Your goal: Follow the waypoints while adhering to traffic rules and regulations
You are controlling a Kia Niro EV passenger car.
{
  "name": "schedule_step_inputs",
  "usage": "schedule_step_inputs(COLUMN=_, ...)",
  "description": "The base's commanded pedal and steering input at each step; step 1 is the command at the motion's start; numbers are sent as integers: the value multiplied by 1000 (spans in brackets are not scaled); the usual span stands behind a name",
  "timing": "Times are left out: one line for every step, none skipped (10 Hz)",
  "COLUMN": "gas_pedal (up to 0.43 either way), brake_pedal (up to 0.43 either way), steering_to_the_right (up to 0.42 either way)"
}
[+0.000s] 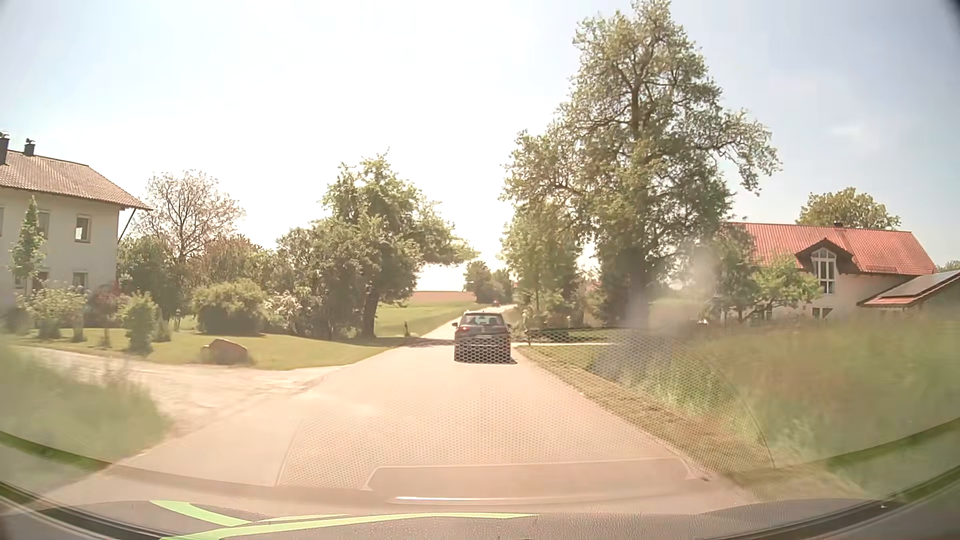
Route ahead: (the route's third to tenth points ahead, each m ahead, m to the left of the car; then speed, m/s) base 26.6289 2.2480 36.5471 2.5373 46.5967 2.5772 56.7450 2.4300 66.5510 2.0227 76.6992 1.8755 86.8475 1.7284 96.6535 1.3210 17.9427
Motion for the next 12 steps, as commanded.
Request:
schedule_step_inputs(gas_pedal=47, brake_pedal=0, steering_to_the_right=-4)
schedule_step_inputs(gas_pedal=47, brake_pedal=0, steering_to_the_right=-3)
schedule_step_inputs(gas_pedal=59, brake_pedal=0, steering_to_the_right=-3)
schedule_step_inputs(gas_pedal=59, brake_pedal=0, steering_to_the_right=-3)
schedule_step_inputs(gas_pedal=79, brake_pedal=0, steering_to_the_right=-3)
schedule_step_inputs(gas_pedal=87, brake_pedal=0, steering_to_the_right=-3)
schedule_step_inputs(gas_pedal=98, brake_pedal=0, steering_to_the_right=-2)
schedule_step_inputs(gas_pedal=98, brake_pedal=0, steering_to_the_right=-2)
schedule_step_inputs(gas_pedal=110, brake_pedal=0, steering_to_the_right=-2)
schedule_step_inputs(gas_pedal=118, brake_pedal=0, steering_to_the_right=-1)
schedule_step_inputs(gas_pedal=130, brake_pedal=0, steering_to_the_right=0)
schedule_step_inputs(gas_pedal=130, brake_pedal=0, steering_to_the_right=0)
